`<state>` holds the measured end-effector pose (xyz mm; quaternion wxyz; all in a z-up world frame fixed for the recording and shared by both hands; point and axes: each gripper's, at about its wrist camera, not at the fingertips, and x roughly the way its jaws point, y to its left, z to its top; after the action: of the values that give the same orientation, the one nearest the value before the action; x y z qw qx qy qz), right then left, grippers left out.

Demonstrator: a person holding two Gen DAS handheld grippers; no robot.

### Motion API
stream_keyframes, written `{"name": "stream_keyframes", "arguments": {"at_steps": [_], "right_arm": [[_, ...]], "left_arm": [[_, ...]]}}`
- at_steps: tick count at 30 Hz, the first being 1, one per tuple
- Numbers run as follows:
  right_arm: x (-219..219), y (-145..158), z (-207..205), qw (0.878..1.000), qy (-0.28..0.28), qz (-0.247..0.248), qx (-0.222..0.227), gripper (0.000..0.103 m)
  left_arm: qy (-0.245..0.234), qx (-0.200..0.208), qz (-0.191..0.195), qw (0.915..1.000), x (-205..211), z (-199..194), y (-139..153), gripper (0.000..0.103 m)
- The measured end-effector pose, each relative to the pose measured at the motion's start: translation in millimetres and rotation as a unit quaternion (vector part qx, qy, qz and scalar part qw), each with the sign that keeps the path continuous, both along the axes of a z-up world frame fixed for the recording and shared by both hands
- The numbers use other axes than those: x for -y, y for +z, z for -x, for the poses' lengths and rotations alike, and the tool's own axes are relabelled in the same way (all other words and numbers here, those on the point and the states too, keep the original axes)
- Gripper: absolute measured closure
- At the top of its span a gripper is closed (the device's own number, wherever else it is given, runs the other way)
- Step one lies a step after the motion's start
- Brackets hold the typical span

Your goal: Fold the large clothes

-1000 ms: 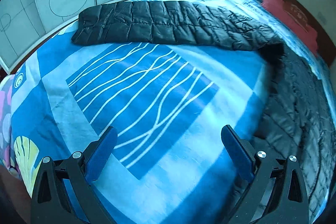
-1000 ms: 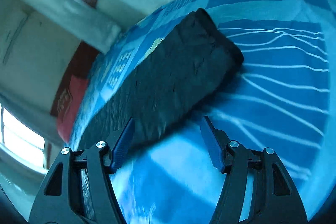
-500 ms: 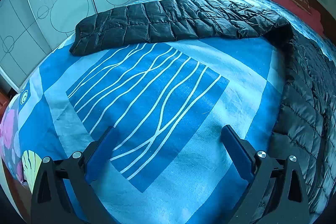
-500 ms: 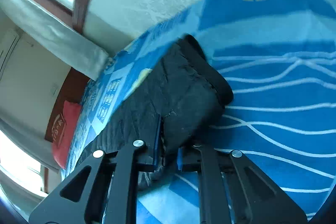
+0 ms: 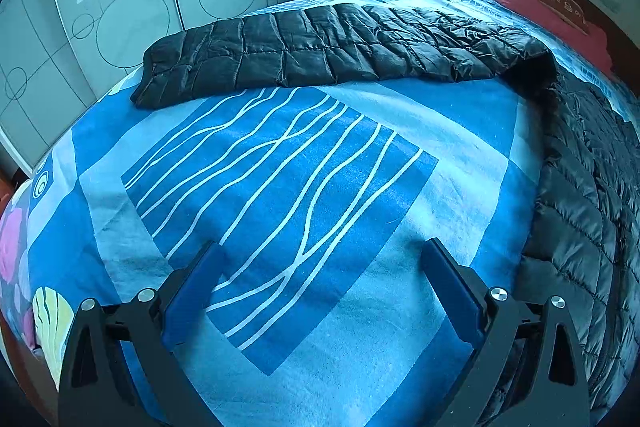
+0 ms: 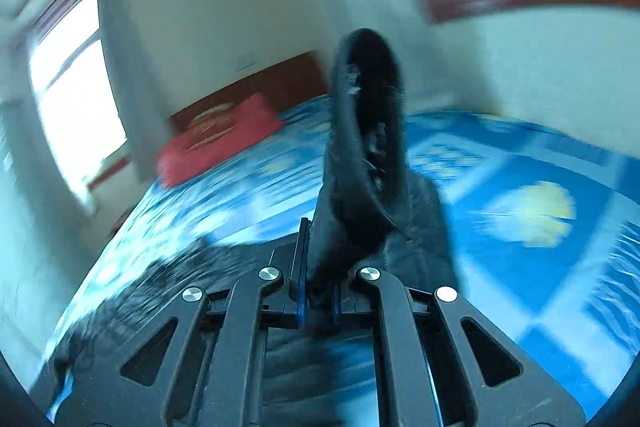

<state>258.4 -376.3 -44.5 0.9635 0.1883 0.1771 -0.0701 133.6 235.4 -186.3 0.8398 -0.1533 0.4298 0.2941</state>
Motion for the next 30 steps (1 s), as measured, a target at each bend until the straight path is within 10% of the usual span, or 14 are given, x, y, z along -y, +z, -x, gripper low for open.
{"name": "stream_keyframes", "arguments": {"at_steps": [13,21,24,28,30], "right_arm": [[-256.4,-42.4,-97.9,0.974,0.204,0.064,-0.08,0.094],[-333.2,-89.0,-127.6,0.955,0.248,0.093,-0.135,0.094],[-354.3,-103.6,-135.8,0.946,0.259,0.111,-0.162,0.087],[-359.0,-101.0,-122.0,0.937,0.295,0.103,-0.154,0.04],[-348.6,-89.4,-107.4,0.939,0.301,0.098,-0.138,0.04]], "left_arm": [[0.001,0.006,-0.014,0.9999,6.7,6.8,-2.7,0.004],[0.002,0.008,-0.015,0.9999,7.3,7.3,-1.7,0.004],[0.002,0.007,-0.016,0.9998,7.2,6.7,-1.0,0.004],[0.001,0.006,-0.017,0.9998,7.8,6.7,-1.6,0.004],[0.002,0.006,-0.017,0.9998,7.5,6.4,-1.5,0.004]]}}
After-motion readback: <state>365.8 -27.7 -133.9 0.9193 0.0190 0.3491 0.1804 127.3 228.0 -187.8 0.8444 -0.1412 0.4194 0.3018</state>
